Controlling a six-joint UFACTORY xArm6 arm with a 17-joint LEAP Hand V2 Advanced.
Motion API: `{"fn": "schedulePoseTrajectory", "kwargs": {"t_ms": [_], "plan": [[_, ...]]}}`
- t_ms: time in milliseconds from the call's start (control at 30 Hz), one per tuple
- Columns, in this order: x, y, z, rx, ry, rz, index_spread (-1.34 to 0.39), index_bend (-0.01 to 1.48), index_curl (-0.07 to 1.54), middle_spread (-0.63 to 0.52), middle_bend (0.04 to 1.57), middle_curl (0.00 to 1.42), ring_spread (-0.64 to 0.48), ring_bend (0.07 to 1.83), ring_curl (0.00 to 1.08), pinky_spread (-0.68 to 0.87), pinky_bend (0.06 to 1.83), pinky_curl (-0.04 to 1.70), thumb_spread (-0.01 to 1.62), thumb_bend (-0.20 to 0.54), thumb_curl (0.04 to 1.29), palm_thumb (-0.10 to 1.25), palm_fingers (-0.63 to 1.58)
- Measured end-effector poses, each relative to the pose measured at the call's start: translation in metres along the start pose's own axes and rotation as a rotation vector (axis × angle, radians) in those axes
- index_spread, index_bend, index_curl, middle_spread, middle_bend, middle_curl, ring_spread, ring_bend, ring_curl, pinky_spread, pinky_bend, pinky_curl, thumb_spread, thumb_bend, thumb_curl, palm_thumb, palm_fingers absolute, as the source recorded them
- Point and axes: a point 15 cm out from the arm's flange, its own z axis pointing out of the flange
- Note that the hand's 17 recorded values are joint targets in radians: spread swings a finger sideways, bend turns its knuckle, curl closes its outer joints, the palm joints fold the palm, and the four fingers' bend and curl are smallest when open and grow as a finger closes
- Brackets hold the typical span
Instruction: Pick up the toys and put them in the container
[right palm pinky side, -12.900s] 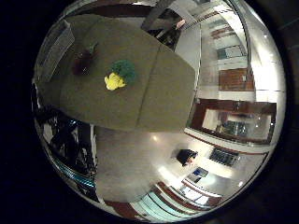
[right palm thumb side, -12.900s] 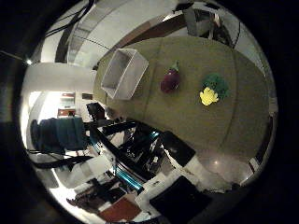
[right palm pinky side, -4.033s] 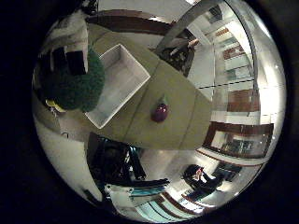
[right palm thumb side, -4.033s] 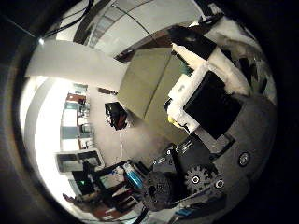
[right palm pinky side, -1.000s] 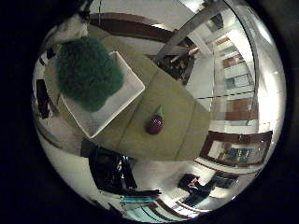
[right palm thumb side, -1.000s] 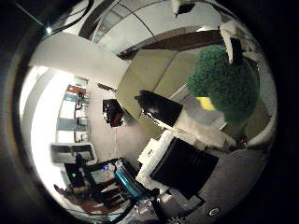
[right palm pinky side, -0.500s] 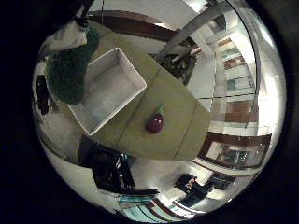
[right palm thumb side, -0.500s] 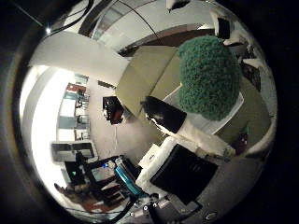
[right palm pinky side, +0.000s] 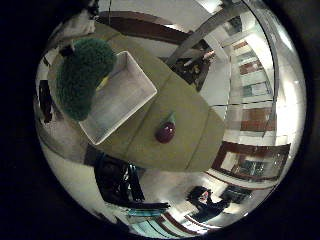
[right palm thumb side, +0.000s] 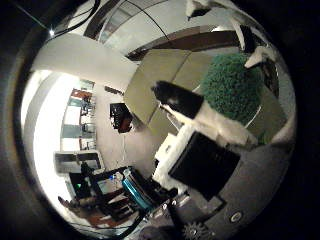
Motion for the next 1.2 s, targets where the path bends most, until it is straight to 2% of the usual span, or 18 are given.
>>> {"fn": "schedulePoseTrajectory", "kwargs": {"t_ms": [167,367,467,567,733,867,1000,1200], "plan": [[0.000,0.001,0.001,-0.002,-0.001,-0.008,-0.41,0.27,0.36,-0.11,0.71,0.64,-0.30,0.98,0.39,-0.14,1.17,0.20,1.15,-0.020,0.28,0.52,0.54],[-0.005,0.014,0.008,-0.021,-0.016,-0.020,-0.43,0.27,0.38,-0.15,0.63,0.57,-0.26,0.95,0.36,-0.05,1.22,0.12,1.15,-0.018,0.28,0.52,0.49],[-0.005,0.018,0.005,-0.018,-0.015,-0.027,-0.43,0.26,0.39,-0.14,0.72,0.57,-0.25,0.93,0.34,-0.03,1.20,0.06,1.16,-0.019,0.28,0.53,0.56],[-0.006,0.018,0.006,-0.018,-0.016,-0.031,-0.41,0.26,0.41,-0.14,0.82,0.58,-0.23,0.92,0.32,-0.03,1.16,-0.01,1.16,-0.019,0.28,0.53,0.63],[-0.007,0.023,0.010,-0.030,-0.020,-0.042,-0.40,0.28,0.43,-0.14,0.87,0.57,-0.22,0.90,0.30,-0.03,1.13,-0.02,1.16,-0.019,0.28,0.53,0.65],[-0.013,0.048,0.031,-0.080,-0.038,-0.048,-0.39,0.28,0.44,-0.13,0.87,0.55,-0.21,0.92,0.30,-0.03,1.13,-0.02,1.16,-0.019,0.28,0.53,0.65],[-0.018,0.070,0.049,-0.121,-0.054,-0.056,-0.39,0.28,0.45,-0.12,0.85,0.53,-0.20,0.93,0.29,-0.06,1.15,-0.02,1.16,-0.019,0.28,0.53,0.64],[-0.020,0.093,0.068,-0.154,-0.064,-0.067,-0.37,0.22,0.44,-0.11,0.68,0.48,-0.23,0.97,0.29,-0.23,1.41,0.03,1.17,-0.019,0.28,0.51,0.70]]}}
